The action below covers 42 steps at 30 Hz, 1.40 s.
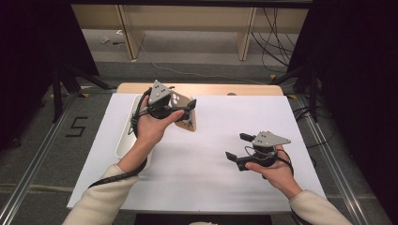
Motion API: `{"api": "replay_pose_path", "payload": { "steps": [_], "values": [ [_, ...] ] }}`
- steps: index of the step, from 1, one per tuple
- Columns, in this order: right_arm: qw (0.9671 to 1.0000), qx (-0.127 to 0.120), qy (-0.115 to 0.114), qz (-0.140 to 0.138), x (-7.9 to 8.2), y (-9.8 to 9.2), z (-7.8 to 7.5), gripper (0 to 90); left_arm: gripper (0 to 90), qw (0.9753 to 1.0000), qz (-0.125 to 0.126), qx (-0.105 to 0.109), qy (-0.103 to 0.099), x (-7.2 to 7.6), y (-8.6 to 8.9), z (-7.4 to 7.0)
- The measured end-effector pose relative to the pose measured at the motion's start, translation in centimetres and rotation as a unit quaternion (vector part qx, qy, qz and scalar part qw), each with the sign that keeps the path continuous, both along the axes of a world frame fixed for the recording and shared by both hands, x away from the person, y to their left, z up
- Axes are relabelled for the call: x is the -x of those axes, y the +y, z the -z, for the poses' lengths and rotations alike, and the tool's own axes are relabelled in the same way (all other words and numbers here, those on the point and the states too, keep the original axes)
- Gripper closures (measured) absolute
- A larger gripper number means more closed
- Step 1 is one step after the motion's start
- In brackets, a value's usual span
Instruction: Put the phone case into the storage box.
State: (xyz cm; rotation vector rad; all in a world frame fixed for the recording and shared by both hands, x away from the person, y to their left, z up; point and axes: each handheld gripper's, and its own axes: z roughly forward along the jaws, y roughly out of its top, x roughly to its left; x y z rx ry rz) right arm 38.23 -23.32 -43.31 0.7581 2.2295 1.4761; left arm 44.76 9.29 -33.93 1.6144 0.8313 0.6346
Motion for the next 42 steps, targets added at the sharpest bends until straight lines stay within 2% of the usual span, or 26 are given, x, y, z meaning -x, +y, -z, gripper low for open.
{"api": "replay_pose_path", "payload": {
  "steps": [6, 15, 42],
  "values": [
    [1.0, -0.001, 0.0, 0.003, 0.3, -0.4, 0.0, 11.6, 10.8, 0.9999, -0.009, -0.011, -0.003, -0.1, 0.3, -0.1],
    [1.0, 0.001, -0.001, 0.008, 0.7, -0.8, 0.1, 11.8, 10.9, 0.9998, -0.016, -0.014, -0.004, -0.3, 0.9, -0.4],
    [0.9998, -0.004, 0.004, 0.018, 0.9, -1.3, 0.3, 12.2, 10.9, 0.9991, -0.04, -0.013, -0.01, -0.8, 2.6, -1.1]
  ]
}}
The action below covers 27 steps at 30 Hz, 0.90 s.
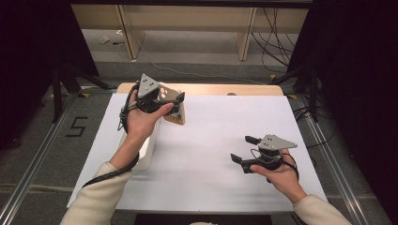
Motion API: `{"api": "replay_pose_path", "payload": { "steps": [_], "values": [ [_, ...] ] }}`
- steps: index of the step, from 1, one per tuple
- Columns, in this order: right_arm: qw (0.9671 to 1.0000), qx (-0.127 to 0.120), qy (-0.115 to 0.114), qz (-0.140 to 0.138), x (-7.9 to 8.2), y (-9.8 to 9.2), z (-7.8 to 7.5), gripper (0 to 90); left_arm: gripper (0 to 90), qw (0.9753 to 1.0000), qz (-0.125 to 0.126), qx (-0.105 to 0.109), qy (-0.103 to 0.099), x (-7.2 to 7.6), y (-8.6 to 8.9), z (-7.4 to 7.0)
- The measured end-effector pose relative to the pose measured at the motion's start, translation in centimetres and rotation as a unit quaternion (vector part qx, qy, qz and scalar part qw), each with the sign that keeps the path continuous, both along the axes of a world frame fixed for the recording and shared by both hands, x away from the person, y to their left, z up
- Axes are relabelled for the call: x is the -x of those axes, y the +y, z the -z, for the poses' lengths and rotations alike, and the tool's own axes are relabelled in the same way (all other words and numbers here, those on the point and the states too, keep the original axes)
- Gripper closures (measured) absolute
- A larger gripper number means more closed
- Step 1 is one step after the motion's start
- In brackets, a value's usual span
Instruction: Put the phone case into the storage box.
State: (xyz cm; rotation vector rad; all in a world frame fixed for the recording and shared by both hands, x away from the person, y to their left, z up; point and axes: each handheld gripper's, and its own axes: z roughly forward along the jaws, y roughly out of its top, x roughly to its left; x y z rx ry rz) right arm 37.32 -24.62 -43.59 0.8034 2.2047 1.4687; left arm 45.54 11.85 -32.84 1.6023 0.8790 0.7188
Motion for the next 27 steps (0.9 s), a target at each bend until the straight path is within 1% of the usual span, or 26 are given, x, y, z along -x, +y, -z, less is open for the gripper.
{"api": "replay_pose_path", "payload": {
  "steps": [10, 18, 22, 27],
  "values": [
    [1.0, -0.003, -0.003, -0.001, 0.0, 0.0, 0.0, 12.4, 10.9, 1.0, -0.006, 0.0, 0.0, -0.1, 0.4, -0.1],
    [1.0, -0.006, -0.004, -0.002, 0.1, -0.1, -0.2, 13.1, 10.9, 0.9999, -0.011, 0.003, -0.005, -0.1, 0.9, -0.4],
    [1.0, -0.004, -0.006, -0.003, 0.3, -0.3, -0.2, 13.3, 10.9, 0.9999, -0.013, 0.003, -0.007, -0.2, 1.1, -0.5],
    [1.0, -0.006, -0.006, 0.002, 0.3, -0.7, -0.2, 13.3, 10.9, 0.9998, -0.017, 0.003, -0.008, -0.2, 1.3, -0.7]
  ]
}}
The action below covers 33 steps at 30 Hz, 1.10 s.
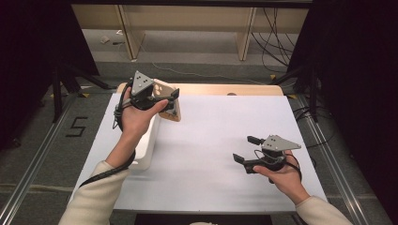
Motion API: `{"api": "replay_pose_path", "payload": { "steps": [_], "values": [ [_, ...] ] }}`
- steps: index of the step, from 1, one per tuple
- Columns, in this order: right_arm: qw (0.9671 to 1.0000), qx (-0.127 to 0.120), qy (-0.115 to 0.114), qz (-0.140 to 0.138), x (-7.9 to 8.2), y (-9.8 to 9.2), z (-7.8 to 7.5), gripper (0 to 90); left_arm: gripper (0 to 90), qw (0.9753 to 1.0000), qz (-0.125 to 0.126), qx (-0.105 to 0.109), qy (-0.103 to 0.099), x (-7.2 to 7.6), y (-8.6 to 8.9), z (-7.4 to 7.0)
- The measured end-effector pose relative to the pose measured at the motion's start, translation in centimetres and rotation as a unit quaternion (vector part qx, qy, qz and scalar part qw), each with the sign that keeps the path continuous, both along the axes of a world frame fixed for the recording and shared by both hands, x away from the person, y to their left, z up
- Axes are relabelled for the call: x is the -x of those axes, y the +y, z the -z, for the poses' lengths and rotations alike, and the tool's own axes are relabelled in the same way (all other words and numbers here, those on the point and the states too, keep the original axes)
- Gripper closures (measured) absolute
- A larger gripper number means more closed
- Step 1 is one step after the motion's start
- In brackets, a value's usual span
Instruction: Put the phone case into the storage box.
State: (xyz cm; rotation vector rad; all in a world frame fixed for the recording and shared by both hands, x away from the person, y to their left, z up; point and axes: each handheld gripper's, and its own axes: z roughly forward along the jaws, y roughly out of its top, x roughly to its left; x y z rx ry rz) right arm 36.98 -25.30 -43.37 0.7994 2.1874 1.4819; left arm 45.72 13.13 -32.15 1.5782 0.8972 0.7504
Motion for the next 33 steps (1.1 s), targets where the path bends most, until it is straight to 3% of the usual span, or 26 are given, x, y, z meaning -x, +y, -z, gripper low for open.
{"api": "replay_pose_path", "payload": {
  "steps": [33],
  "values": [
    [0.9997, 0.014, -0.003, 0.018, -0.3, -1.0, 0.3, 13.4, 10.9, 0.9996, -0.028, -0.003, -0.003, -0.5, 1.8, -0.4]
  ]
}}
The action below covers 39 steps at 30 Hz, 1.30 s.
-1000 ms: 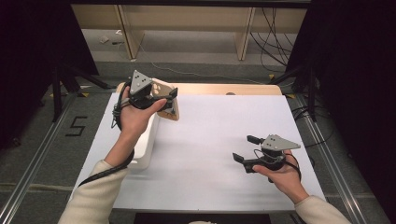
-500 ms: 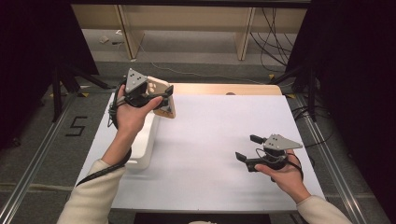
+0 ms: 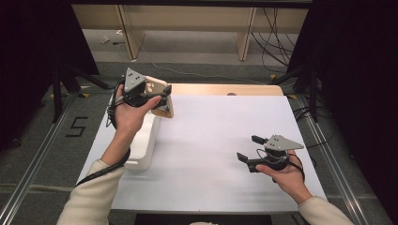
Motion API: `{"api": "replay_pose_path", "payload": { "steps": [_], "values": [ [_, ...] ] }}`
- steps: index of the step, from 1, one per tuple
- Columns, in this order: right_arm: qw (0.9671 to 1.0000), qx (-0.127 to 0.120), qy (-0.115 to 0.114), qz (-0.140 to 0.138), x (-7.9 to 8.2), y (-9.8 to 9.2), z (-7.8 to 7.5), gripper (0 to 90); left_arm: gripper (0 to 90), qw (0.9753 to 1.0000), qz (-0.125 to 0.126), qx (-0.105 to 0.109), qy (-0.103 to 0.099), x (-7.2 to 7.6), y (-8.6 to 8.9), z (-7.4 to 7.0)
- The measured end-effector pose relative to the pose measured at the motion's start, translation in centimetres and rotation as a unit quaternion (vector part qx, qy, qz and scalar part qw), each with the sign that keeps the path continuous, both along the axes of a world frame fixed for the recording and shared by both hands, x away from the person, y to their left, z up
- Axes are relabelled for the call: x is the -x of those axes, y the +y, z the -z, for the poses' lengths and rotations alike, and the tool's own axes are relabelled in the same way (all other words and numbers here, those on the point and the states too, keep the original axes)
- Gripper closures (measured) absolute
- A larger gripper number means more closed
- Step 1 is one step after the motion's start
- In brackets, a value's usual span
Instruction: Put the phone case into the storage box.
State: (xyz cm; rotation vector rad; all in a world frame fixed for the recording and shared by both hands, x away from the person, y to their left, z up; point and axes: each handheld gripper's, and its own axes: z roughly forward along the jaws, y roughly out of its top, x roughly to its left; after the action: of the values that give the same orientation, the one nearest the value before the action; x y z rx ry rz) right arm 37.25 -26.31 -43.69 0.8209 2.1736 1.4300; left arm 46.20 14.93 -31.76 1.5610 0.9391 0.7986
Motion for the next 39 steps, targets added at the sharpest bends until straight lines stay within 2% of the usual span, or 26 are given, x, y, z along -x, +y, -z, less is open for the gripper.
{"api": "replay_pose_path", "payload": {
  "steps": [39],
  "values": [
    [1.0, -0.005, 0.003, 0.002, 0.0, 0.0, 0.1, 14.3, 10.9, 0.9998, -0.019, -0.005, 0.001, -0.4, 1.6, -0.1]
  ]
}}
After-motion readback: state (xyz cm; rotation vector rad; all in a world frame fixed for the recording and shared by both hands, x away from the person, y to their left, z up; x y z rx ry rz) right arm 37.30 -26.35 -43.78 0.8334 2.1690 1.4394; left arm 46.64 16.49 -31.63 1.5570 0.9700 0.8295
